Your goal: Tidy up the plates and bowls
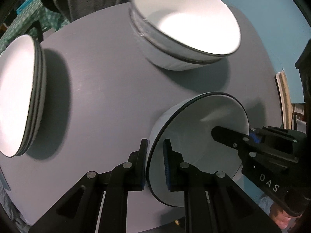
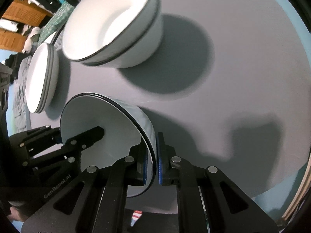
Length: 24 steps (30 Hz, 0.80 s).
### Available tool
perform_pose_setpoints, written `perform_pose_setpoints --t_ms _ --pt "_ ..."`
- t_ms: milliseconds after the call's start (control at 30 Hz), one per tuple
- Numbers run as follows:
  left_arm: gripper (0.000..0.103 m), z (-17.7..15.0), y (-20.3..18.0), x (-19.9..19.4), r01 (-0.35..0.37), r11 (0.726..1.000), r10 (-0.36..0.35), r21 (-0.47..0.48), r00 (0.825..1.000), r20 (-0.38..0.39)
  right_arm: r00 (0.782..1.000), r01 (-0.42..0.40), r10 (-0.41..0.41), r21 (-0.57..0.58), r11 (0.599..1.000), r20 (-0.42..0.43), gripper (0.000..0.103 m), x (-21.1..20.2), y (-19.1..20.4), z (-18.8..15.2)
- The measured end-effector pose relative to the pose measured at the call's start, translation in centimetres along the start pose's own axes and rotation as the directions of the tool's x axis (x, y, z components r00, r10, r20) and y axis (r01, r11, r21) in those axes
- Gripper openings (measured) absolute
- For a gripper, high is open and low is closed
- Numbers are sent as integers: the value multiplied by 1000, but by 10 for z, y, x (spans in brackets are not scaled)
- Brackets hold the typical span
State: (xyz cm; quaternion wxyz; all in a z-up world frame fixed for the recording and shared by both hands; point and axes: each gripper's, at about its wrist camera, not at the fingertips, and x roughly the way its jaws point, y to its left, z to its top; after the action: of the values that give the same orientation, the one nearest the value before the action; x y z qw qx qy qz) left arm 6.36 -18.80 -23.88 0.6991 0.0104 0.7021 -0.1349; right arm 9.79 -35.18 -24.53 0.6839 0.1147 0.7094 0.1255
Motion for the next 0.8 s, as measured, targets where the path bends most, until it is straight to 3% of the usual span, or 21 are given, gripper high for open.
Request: perform_pose_setpoints --t_ms 233,567,800 --pt "15 8 -21 17 -7 1000 6 -22 1000 -11 1000 -5 5 -5 1000 -1 9 -5 -9 -4" --pt "15 18 -15 10 36 999 -36 -32 999 -13 999 -44 44 51 998 7 10 -14 -41 -16" --pt "15 21 -20 9 64 997 -64 -44 998 -10 999 -36 36 57 998 -10 12 -6 -41 -17"
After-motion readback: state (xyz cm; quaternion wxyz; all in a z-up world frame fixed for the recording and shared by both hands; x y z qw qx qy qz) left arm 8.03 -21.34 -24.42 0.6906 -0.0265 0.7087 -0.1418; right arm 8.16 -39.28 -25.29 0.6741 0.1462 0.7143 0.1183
